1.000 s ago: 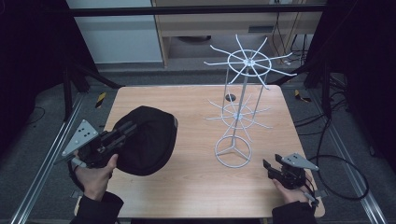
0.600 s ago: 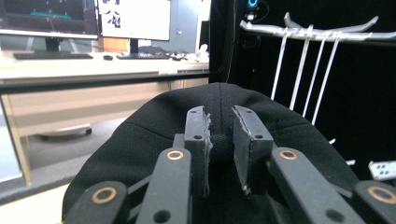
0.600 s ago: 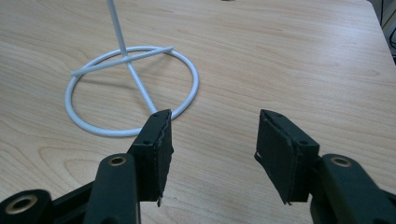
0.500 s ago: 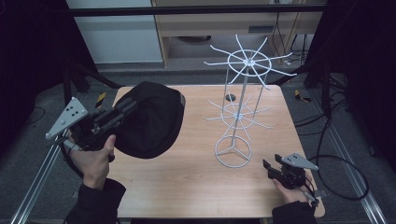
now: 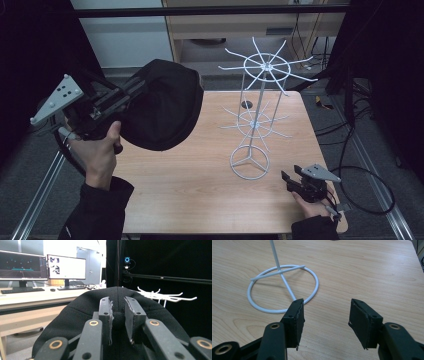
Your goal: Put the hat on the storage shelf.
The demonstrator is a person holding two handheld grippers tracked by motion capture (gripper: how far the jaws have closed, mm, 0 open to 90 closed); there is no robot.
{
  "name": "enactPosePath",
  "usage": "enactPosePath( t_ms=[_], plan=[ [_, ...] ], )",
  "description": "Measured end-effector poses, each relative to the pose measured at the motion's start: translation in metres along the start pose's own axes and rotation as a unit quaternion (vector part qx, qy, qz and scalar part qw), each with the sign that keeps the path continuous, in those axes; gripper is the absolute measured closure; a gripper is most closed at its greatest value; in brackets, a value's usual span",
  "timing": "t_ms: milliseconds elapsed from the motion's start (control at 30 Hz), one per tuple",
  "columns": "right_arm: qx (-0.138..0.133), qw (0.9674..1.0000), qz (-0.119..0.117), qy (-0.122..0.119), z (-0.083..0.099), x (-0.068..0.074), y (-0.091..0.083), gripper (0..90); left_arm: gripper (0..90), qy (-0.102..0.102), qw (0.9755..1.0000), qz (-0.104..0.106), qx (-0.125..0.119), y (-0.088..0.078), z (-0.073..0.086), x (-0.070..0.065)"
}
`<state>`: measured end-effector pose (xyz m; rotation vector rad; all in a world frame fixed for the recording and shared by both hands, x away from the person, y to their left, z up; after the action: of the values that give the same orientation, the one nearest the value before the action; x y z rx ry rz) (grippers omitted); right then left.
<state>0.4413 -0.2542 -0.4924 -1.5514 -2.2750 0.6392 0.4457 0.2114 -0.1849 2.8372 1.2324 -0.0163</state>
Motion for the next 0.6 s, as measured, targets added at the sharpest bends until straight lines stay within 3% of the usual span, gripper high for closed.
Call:
enactPosePath(
  t_ms=[600],
  plan=[
    [0.000,1.0000,-0.002,-0.005,0.000,0.001,0.001,45.9,75.8,0.003,0.9993,0.006,-0.038,0.031,-0.044,-0.011]
  ],
)
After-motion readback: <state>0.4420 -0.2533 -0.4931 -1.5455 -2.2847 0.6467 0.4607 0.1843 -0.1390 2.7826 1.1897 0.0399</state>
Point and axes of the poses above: each handheld gripper's, and its own axes: y roughly forward along the jaws, z roughly out of its underside, x roughly to its left, the point moved 3 cm from there along y, roughly forward along the jaws, and after that the axes turned 2 degrees about x, right-handed, at the moved point
